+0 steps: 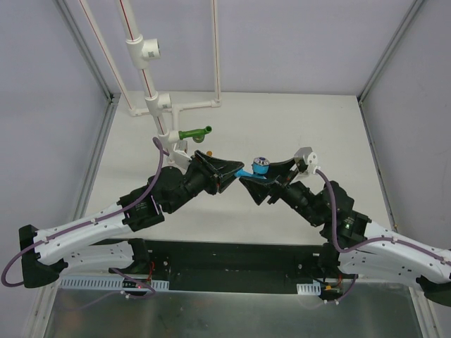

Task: Install the water faucets
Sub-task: Pick up the water faucet from the center of the board.

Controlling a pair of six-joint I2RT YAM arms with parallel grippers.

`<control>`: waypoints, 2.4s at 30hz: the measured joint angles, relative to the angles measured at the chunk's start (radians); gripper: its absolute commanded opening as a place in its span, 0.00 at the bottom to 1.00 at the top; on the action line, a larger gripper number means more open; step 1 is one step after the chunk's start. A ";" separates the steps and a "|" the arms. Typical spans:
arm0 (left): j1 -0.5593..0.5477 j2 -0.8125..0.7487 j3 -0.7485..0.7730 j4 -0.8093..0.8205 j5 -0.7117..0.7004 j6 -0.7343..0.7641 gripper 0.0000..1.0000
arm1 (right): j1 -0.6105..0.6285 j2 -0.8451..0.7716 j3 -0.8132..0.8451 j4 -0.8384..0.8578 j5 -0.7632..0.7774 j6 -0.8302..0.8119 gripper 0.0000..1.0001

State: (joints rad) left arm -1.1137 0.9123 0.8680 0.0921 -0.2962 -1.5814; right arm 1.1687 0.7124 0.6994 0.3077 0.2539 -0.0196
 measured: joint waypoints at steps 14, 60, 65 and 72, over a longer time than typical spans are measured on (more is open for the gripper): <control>0.000 -0.003 -0.005 -0.001 0.000 0.000 0.00 | 0.000 -0.006 0.000 0.003 -0.009 0.004 0.66; 0.002 0.013 -0.011 0.026 -0.033 -0.006 0.00 | 0.025 0.048 0.013 0.011 0.068 0.020 0.00; 0.002 0.013 -0.014 0.025 -0.045 -0.006 0.00 | 0.026 0.054 0.013 0.011 0.079 0.019 0.00; 0.000 0.013 -0.014 0.022 -0.051 0.000 0.16 | 0.027 0.054 0.000 0.025 0.081 0.019 0.00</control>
State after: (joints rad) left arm -1.1133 0.9257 0.8543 0.1139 -0.3477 -1.5810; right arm 1.1957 0.7666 0.6998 0.3328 0.3347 -0.0010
